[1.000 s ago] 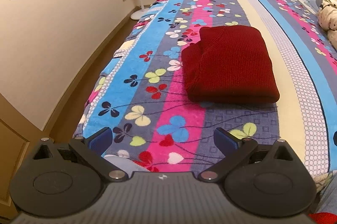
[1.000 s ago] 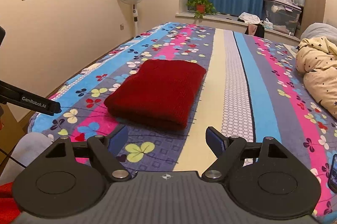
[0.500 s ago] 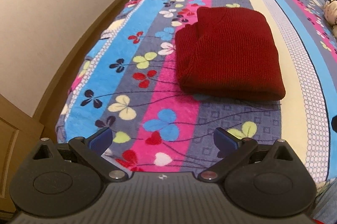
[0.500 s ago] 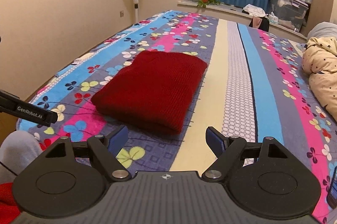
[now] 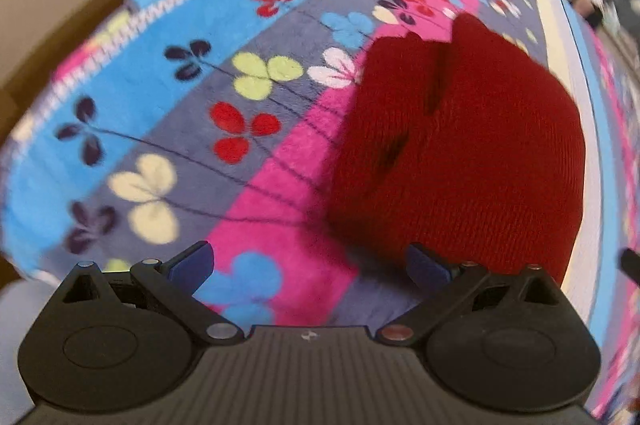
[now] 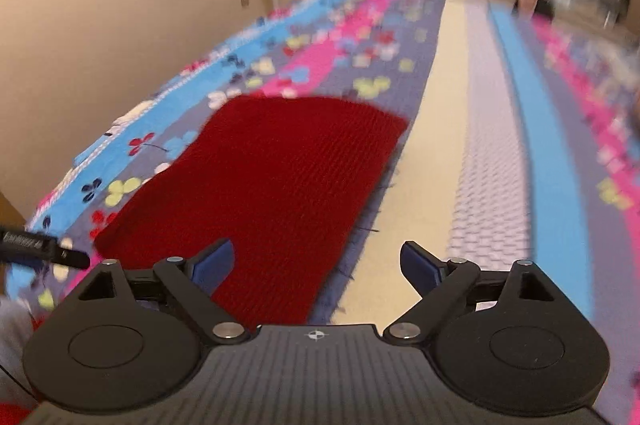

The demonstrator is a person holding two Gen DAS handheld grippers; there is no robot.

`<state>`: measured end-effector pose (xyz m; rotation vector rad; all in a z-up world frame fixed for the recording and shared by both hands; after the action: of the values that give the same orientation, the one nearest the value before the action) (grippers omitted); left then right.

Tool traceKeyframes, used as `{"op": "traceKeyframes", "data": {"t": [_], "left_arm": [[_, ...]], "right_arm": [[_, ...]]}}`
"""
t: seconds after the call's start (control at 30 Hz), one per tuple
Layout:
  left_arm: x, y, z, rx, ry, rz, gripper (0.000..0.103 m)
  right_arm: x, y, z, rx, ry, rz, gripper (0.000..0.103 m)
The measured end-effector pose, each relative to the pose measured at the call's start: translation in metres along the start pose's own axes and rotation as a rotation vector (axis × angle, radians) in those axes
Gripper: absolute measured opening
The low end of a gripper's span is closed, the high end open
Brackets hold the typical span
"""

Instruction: Fold small clothes

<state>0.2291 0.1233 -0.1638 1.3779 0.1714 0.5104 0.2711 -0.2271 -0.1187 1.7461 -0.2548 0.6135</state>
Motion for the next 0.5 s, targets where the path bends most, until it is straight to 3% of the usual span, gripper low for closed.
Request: {"op": "traceKeyframes", "data": {"t": [0.1,0.23,0.33,0.37,0.4,0.43,0.47,0.5], "left_arm": [[0.012,-0.016,0.007,-0.067,0.056,-0.028,0.102],[0.019,-0.04,0.016,-0.127,0.104,-0.064,0.102],[0.021,-0.058,0.019,-0.146,0.103,-0.084,0.101],[0.021,-0.062,0.018,-0.142,0.109,-0.087,0.099],[0.023,-0.066,0.018,-0.147,0.122,-0.083,0.091],[0.025,-0.068,0.017,-0.166,0.14,-0.076,0.075],[0.027,-0.067,0.016,-0.197,0.16,-0.065,0.07],[0.03,-0.067,0.017,-0.18,0.176,-0.057,0.067]], "right_arm": [[0.052,-0.057,0.035,0.064,-0.1,-0.104,0.091],[0.123,-0.117,0.077,0.103,-0.265,-0.125,0.091],[0.156,-0.158,0.095,0.125,-0.326,-0.169,0.093],[0.164,-0.176,0.098,0.127,-0.34,-0.22,0.094],[0.167,-0.19,0.101,0.134,-0.349,-0.277,0.097],[0.169,-0.202,0.103,0.147,-0.353,-0.325,0.097],[0.168,-0.213,0.104,0.159,-0.352,-0.363,0.097],[0.167,-0.22,0.102,0.181,-0.337,-0.37,0.094]]}}
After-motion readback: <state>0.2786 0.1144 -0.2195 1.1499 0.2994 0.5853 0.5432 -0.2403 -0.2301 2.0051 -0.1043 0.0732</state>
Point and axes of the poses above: each gripper's, at about its wrist camera, not at the fingertips, and y roughly against the way its jaws point, z to its right, x to its top, the point moved 4 cm from there along -y, roughly the way its jaws point, and after that the axes turned 9 degrees about -z, right-handed, at the moved point
